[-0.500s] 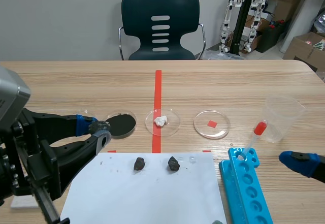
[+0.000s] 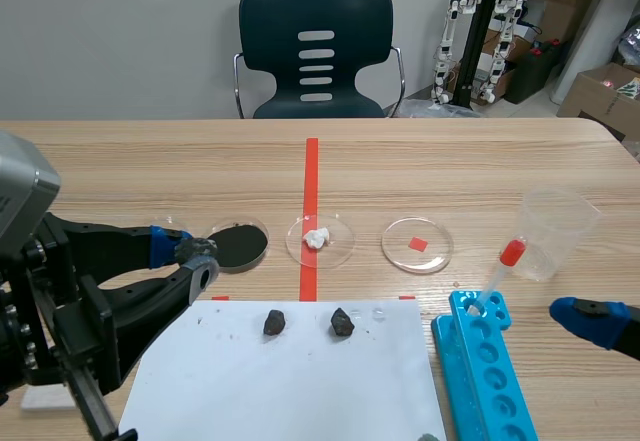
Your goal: Put the mineral in the empty petri dish
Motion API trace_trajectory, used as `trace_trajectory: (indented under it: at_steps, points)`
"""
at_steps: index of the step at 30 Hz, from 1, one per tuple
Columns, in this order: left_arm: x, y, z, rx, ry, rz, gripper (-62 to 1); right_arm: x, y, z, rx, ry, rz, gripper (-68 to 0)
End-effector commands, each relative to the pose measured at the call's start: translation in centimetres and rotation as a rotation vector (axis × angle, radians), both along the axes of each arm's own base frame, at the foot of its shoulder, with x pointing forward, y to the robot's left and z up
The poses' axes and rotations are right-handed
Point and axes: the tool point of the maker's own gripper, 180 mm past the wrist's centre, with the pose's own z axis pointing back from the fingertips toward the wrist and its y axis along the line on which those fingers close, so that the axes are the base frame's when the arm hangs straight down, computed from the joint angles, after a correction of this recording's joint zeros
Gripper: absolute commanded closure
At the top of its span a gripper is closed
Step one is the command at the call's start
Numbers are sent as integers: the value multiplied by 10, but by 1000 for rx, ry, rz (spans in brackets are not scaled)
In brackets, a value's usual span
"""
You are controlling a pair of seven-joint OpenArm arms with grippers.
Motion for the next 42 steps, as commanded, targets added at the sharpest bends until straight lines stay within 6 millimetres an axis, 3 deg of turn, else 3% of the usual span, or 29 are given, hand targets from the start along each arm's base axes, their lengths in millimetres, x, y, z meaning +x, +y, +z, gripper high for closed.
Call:
trace_trajectory:
  at_steps: [1, 16, 22, 29, 35, 42]
  points:
    - [2, -1, 8, -25, -22, 2, -100, 3, 0, 8, 19, -28, 0, -679]
    - [2, -1, 7, -20, -15, 3, -100, 3, 0, 8, 19, -28, 0, -679]
    - [11, -6, -9, 0, 18, 2, -100, 3, 0, 8, 19, -28, 0, -679]
    - [43, -2, -41, 1, 53, 105, -100, 3, 0, 8, 19, -28, 0, -679]
    - [90, 20, -66, 36, 112, 313, -100, 3, 0, 8, 19, -28, 0, -679]
    - [148, 42, -76, 70, 174, 511, -100, 3, 0, 8, 19, -28, 0, -679]
